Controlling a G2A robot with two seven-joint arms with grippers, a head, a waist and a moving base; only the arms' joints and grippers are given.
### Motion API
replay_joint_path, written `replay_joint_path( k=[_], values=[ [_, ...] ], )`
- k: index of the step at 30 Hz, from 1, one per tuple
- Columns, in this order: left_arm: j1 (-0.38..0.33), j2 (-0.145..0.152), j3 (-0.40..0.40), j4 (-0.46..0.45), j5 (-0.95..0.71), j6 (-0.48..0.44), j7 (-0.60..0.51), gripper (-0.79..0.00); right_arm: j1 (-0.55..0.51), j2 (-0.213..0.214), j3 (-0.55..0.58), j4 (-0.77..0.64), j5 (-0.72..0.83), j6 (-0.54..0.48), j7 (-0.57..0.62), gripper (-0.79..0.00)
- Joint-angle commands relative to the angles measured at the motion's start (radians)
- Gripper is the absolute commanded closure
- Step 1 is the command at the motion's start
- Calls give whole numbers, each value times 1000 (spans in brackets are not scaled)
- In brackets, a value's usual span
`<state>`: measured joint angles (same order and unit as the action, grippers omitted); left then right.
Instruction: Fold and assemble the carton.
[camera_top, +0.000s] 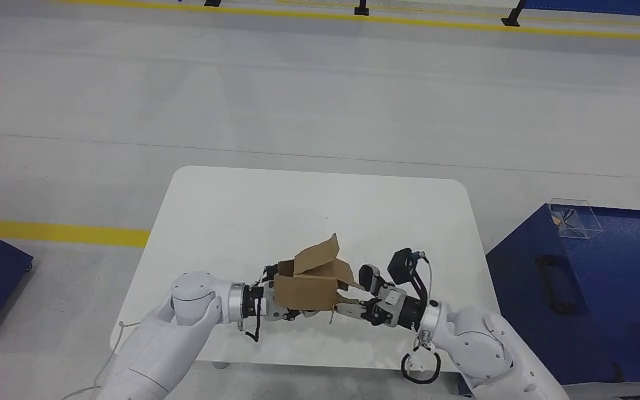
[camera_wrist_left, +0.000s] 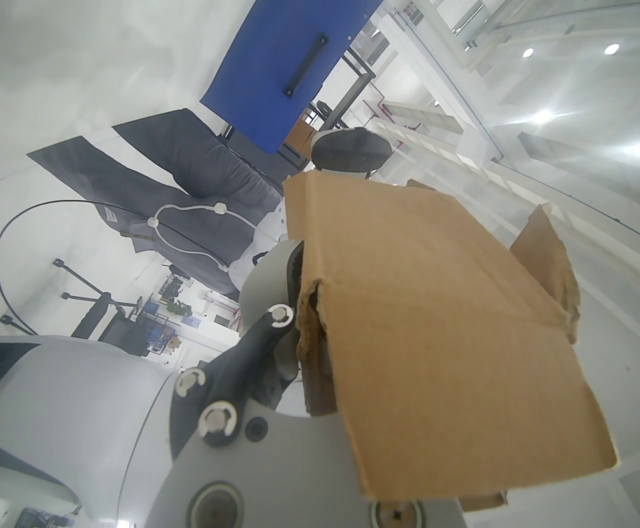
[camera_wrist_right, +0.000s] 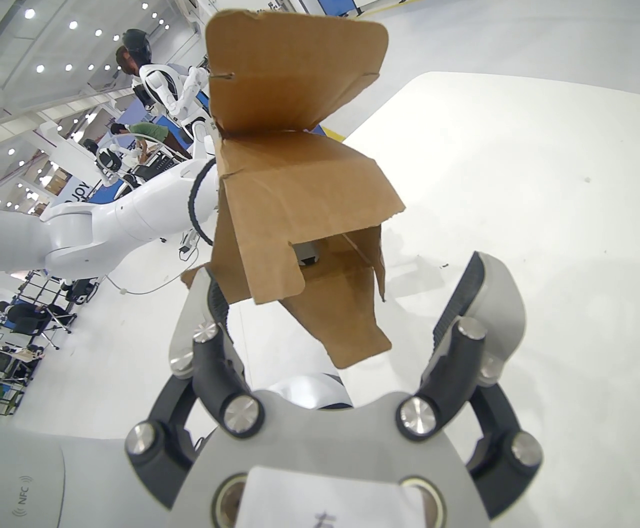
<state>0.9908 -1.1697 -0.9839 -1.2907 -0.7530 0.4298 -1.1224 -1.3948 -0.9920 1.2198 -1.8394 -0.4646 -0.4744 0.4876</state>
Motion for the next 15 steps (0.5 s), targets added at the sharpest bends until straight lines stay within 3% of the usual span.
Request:
replay_joint_path(
  k=[1, 15],
  values=[
    [0, 1, 0, 1, 0, -1, -1, 0, 9, -2, -9, 7, -7, 7, -4, -785],
    [14, 8, -6, -16, 7, -50, -42, 0, -7, 3, 54, 65, 14, 30, 5, -785]
  ],
)
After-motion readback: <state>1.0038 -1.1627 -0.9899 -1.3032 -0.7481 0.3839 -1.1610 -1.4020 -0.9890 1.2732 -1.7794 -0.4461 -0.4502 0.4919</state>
